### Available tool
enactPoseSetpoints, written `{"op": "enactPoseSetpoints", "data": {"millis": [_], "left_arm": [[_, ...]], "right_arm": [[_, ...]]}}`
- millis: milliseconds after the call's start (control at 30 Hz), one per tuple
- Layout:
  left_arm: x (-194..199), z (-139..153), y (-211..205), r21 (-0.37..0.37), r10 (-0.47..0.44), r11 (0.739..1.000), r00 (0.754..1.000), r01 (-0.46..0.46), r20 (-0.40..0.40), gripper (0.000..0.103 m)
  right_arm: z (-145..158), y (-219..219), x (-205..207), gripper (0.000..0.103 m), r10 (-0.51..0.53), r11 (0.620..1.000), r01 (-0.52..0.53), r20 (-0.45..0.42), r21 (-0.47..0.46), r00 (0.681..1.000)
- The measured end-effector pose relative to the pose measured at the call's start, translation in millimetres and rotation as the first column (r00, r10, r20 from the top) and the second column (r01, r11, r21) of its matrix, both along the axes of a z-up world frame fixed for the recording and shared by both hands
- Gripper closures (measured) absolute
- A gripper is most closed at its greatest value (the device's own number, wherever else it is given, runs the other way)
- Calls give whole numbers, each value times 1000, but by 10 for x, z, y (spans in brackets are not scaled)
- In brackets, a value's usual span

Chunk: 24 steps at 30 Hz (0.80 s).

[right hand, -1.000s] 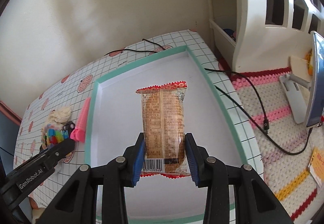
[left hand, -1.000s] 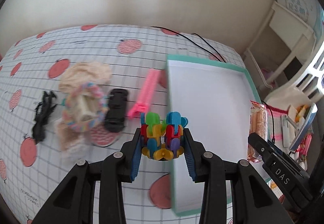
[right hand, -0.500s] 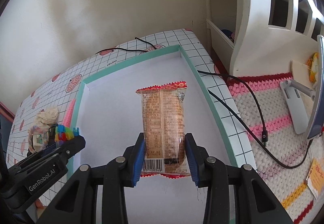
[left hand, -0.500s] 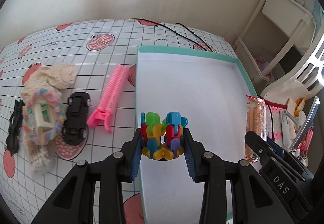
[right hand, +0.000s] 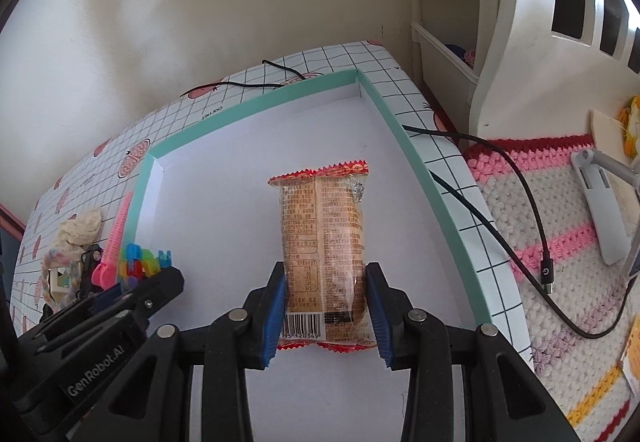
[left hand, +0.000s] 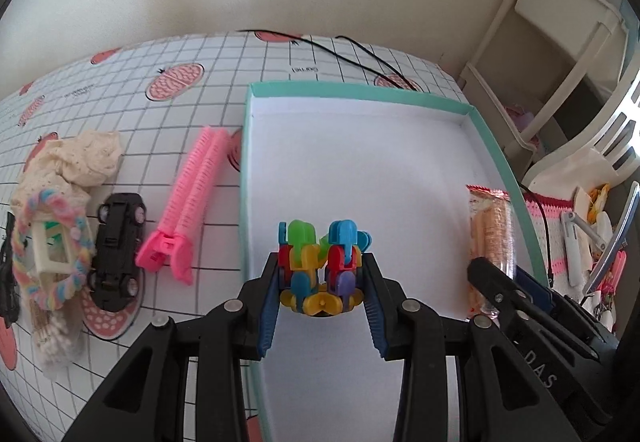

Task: Organize objects
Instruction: 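Lift the block toy and bread snack and carry both over the tray, then open the left gripper releasing the block toy while the right releases the bread snack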

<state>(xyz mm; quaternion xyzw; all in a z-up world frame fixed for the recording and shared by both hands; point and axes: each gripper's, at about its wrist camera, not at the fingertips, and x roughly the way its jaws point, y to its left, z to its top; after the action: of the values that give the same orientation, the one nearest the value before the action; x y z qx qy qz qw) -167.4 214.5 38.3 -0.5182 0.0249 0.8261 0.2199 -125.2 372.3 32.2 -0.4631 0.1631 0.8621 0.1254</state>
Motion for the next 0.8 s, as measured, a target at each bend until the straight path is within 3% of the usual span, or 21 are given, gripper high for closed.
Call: {"op": "enactPoseSetpoints", "data": {"millis": [567,800], "left_arm": [[-20,-76,37,17,2,1000,999,-2,34,63],[-43,-44,29,32,8,999,999,-10,45,58]], "right_arm": [[-33,-26,-39,60,4,1000,-4,6,-16,1000],[-6,-18,-21,56,2,1000,-2,1,-20,1000]]}}
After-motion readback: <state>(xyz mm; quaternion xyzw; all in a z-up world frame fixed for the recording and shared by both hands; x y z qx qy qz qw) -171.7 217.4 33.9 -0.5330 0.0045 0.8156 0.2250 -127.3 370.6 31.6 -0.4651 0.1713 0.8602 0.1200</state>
